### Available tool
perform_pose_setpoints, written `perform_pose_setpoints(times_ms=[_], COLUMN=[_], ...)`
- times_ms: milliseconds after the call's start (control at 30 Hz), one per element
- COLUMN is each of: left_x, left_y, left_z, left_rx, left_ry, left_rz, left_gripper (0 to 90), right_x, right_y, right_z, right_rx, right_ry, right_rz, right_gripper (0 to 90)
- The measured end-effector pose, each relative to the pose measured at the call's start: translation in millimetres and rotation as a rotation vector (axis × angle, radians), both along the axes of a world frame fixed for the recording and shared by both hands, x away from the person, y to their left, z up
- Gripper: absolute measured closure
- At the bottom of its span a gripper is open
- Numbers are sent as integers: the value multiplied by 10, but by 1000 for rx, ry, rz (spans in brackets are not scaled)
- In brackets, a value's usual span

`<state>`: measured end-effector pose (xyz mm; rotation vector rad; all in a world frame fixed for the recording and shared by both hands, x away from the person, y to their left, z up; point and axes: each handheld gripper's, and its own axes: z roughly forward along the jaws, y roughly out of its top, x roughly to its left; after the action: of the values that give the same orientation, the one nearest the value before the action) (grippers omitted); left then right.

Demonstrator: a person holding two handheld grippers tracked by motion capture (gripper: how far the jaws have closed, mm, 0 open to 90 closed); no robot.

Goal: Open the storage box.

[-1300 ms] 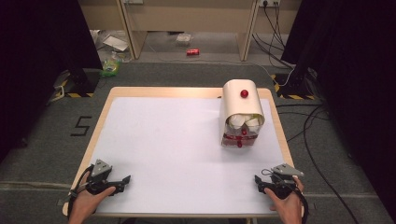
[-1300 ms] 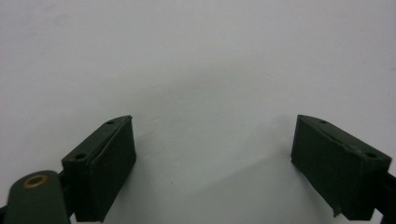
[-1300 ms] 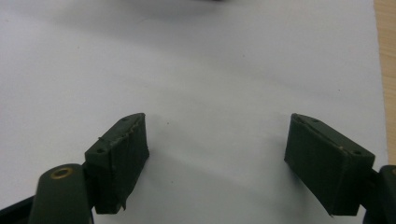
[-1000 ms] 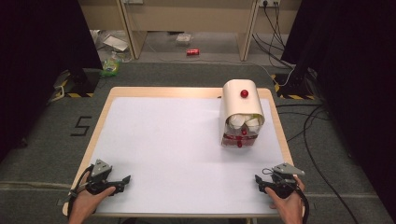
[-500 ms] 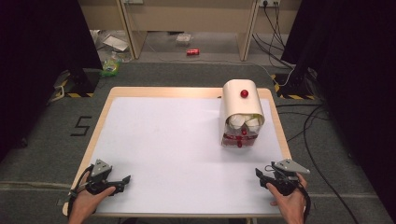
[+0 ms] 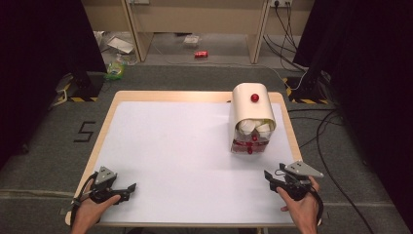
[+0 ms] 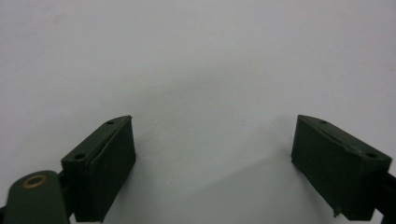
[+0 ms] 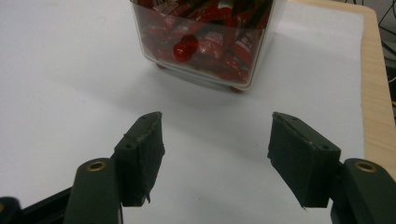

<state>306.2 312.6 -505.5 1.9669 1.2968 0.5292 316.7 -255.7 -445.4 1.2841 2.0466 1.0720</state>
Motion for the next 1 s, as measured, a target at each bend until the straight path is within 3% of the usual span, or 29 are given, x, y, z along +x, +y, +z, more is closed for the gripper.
perform_pose_setpoints(times_ms=[1000], left_x=[0], left_y=[-3], left_z=[-1], left_rx=[1], left_ry=[-1], left_rz=[1], left_gripper=[126], right_x=[174], right_y=[166], right_z=[390], right_rx=[-3], right_ry=[-52], right_rz=[59], right_gripper=[375])
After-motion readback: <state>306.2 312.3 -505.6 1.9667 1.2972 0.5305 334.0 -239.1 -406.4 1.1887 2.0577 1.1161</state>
